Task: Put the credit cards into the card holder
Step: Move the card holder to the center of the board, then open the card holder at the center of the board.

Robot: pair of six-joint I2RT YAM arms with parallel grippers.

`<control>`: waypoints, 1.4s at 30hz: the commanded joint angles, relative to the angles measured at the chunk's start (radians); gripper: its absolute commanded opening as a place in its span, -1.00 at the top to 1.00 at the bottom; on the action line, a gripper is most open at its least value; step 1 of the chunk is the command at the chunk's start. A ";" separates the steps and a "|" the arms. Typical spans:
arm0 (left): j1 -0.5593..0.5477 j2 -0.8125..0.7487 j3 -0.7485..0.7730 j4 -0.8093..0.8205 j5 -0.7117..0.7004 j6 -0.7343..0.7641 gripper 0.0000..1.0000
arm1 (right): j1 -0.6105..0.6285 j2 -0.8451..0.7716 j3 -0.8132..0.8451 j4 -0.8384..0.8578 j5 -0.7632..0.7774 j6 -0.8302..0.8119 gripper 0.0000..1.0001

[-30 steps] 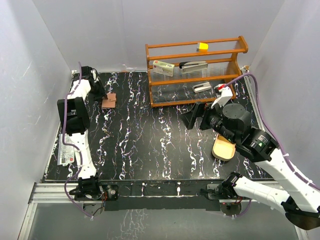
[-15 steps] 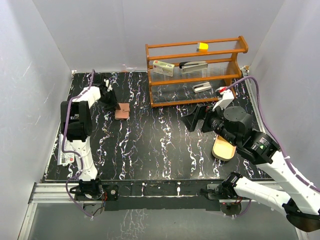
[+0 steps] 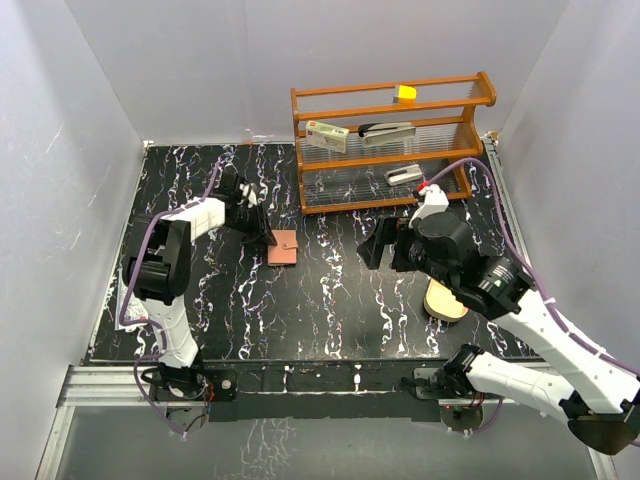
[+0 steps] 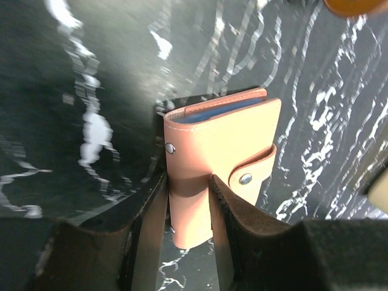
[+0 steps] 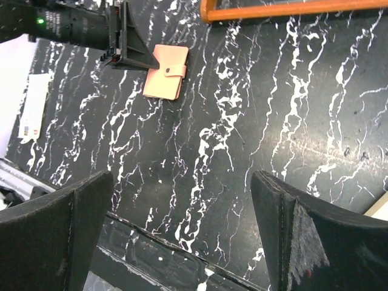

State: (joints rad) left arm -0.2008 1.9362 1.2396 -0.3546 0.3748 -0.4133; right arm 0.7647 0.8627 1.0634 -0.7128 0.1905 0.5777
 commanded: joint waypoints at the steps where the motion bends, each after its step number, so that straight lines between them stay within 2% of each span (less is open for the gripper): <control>1: -0.074 -0.027 -0.095 0.030 0.046 -0.048 0.35 | -0.001 0.025 -0.015 -0.011 0.057 0.057 -0.91; 4: -0.109 -0.044 -0.140 0.088 0.072 -0.076 0.35 | -0.002 0.042 -0.045 0.006 0.054 0.075 -0.85; 14: -0.208 -0.096 -0.269 0.243 0.181 -0.179 0.36 | -0.002 0.163 -0.104 0.102 -0.003 0.090 -0.49; 18: -0.216 -0.145 -0.363 0.395 0.288 -0.291 0.36 | -0.001 0.237 -0.111 0.168 -0.034 0.074 -0.34; 20: -0.218 -0.191 -0.399 0.428 0.285 -0.329 0.36 | -0.001 0.276 -0.112 0.207 -0.051 0.057 -0.24; 23: -0.216 -0.297 -0.435 0.416 0.222 -0.332 0.22 | -0.001 0.348 -0.103 0.250 -0.051 0.024 -0.08; 26: -0.216 -0.395 -0.425 0.306 0.119 -0.293 0.10 | 0.000 0.423 -0.061 0.263 -0.050 -0.052 0.05; 34: -0.216 -0.721 -0.394 0.045 -0.243 -0.168 -0.01 | 0.000 0.604 0.036 0.306 -0.075 -0.152 0.20; 42: -0.218 -0.999 -0.376 -0.041 -0.330 -0.030 -0.13 | 0.001 0.768 0.122 0.348 -0.095 -0.192 0.23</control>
State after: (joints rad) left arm -0.4171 1.0241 0.8345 -0.3080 0.1287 -0.5396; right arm 0.7647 1.5814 1.1099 -0.4370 0.1123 0.4274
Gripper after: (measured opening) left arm 0.559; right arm 0.389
